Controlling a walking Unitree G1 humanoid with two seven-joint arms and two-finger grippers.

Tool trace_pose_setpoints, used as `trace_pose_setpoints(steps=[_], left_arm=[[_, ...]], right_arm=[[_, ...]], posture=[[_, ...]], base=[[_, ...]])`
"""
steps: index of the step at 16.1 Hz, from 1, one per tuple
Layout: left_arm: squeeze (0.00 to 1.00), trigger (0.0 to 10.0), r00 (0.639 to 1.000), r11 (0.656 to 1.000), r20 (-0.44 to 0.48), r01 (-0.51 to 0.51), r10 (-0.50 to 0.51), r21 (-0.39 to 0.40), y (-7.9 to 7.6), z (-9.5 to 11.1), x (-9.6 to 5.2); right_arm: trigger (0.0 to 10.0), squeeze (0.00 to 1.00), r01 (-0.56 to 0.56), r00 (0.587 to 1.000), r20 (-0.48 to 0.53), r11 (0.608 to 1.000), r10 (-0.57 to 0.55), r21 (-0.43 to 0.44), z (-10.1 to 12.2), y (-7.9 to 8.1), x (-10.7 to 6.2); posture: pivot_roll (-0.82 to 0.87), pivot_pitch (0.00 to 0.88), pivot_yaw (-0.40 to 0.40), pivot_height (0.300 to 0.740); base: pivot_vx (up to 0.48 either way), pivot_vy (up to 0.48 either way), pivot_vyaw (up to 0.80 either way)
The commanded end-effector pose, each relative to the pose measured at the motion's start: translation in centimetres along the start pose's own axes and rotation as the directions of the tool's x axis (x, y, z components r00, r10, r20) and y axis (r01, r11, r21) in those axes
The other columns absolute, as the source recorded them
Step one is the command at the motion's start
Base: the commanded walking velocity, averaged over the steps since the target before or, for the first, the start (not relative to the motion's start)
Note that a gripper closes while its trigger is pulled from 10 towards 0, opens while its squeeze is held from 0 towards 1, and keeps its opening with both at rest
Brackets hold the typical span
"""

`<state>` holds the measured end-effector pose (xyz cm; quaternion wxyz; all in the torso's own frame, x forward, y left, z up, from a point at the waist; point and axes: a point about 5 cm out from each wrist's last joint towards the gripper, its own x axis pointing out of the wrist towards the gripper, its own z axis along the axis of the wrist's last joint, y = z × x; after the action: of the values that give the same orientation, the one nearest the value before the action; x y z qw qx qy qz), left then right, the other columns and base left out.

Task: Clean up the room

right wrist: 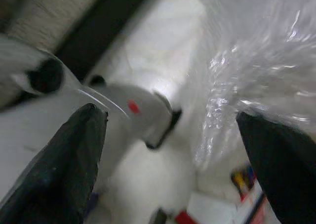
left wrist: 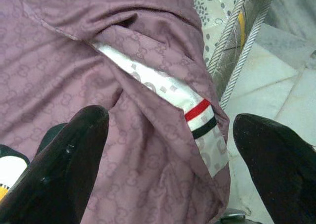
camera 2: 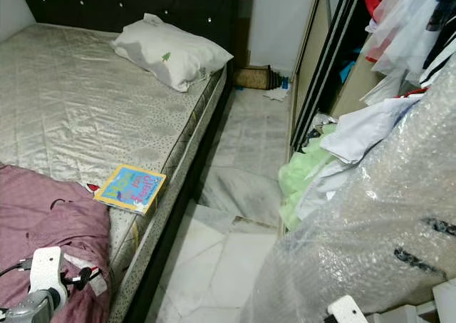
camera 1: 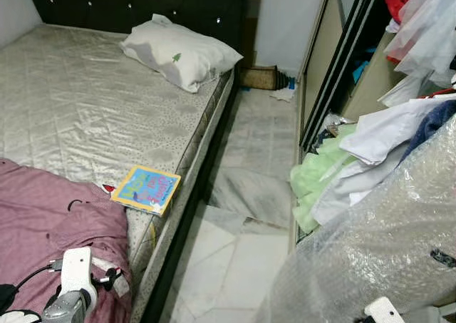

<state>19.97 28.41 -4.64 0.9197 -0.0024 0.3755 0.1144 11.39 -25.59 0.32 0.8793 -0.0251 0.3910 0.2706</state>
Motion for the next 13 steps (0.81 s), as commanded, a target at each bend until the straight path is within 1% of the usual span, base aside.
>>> trace_pose_setpoints(steps=[1, 2, 4, 5, 6, 7, 8, 9, 10, 11, 12, 13], left_arm=[[0.00, 10.0, 1.000, 1.000, -0.011, -0.001, 0.001, 0.007, 0.2, 0.0, 0.0], [0.00, 10.0, 1.000, 1.000, -0.009, 0.000, 0.000, 0.008, 0.1, 0.1, 0.0], [0.00, 10.0, 1.000, 1.000, -0.007, 0.004, -0.004, 0.010, 0.0, 0.3, 0.1], [0.00, 10.0, 1.000, 1.000, -0.006, 0.010, -0.010, 0.010, -0.3, 0.5, 0.2], [0.00, 10.0, 1.000, 1.000, -0.005, 0.013, -0.013, 0.009, -0.4, 0.5, 0.2], [0.00, 10.0, 1.000, 1.000, -0.005, 0.014, -0.014, 0.007, -0.5, 0.5, 0.3], [0.00, 10.0, 1.000, 1.000, -0.006, 0.013, -0.013, 0.001, -0.5, 0.4, 0.2], [0.00, 10.0, 1.000, 1.000, -0.008, 0.014, -0.014, 0.000, -0.5, 0.2, 0.2], [0.00, 10.0, 1.000, 1.000, -0.010, 0.014, -0.014, 0.001, -0.5, 0.2, 0.2], [0.00, 10.0, 1.000, 1.000, -0.013, 0.014, -0.014, 0.005, -0.5, 0.2, 0.2], [0.00, 10.0, 1.000, 1.000, -0.016, 0.019, -0.019, 0.011, -0.5, 0.3, 0.2], [0.00, 10.0, 1.000, 1.000, -0.015, 0.022, -0.022, 0.015, -0.6, 0.4, 0.3]], right_arm=[[10.0, 0.00, -0.066, 0.997, 0.028, 0.996, 0.067, -0.053, 1.6, 0.1, -0.5], [10.0, 0.00, -0.123, 0.992, 0.019, 0.990, 0.125, -0.075, 2.3, 0.1, -0.7], [10.0, 0.00, -0.212, 0.977, 0.000, 0.973, 0.213, -0.092, 3.5, 0.3, -1.0], [10.0, 0.00, -0.297, 0.955, -0.054, 0.947, 0.292, -0.120, 4.0, 0.6, -1.6], [10.0, 0.00, -0.341, 0.939, -0.100, 0.932, 0.330, -0.125, 3.8, 0.8, -2.0], [10.0, 0.00, -0.388, 0.916, -0.166, 0.913, 0.366, -0.126, 2.9, 0.9, -2.5], [10.0, 0.00, -0.429, 0.880, -0.283, 0.894, 0.382, -0.129, 0.9, 0.8, -3.5], [10.0, 0.00, -0.460, 0.843, -0.387, 0.874, 0.374, -0.159, -0.7, 0.2, -4.7], [10.0, 0.00, -0.464, 0.833, -0.412, 0.871, 0.368, -0.160, -1.0, -0.2, -5.2], [10.0, 0.00, -0.474, 0.823, -0.434, 0.863, 0.366, -0.172, -0.6, -0.6, -5.8], [10.0, 0.00, -0.505, 0.813, -0.429, 0.844, 0.394, -0.181, 0.5, -0.7, -6.3], [10.0, 0.00, -0.510, 0.810, -0.428, 0.842, 0.400, -0.177, 0.4, -1.8, -7.0]], posture=[[-0.19, 0.042, 0.003, 0.740], [-0.19, 0.042, 0.005, 0.740], [-0.19, 0.039, 0.004, 0.740], [-0.19, 0.035, 0.000, 0.740], [-0.19, 0.034, -0.003, 0.740], [-0.19, 0.033, -0.006, 0.740], [-0.19, 0.034, -0.009, 0.740], [-0.20, 0.038, -0.004, 0.740], [-0.20, 0.039, -0.001, 0.740], [-0.21, 0.042, 0.006, 0.740], [-0.22, 0.042, 0.012, 0.740], [-0.22, 0.043, 0.017, 0.740]], base=[[0.000, 0.000, 0.00], [0.000, 0.000, 0.00], [0.000, 0.000, 0.00], [0.000, 0.000, 0.00], [0.000, 0.000, 0.00], [0.000, 0.000, 0.00], [0.000, 0.000, 0.00], [0.000, 0.000, 0.00], [0.000, 0.000, 0.00], [0.000, 0.000, 0.00], [0.000, 0.000, 0.00], [0.000, 0.000, 0.00]])
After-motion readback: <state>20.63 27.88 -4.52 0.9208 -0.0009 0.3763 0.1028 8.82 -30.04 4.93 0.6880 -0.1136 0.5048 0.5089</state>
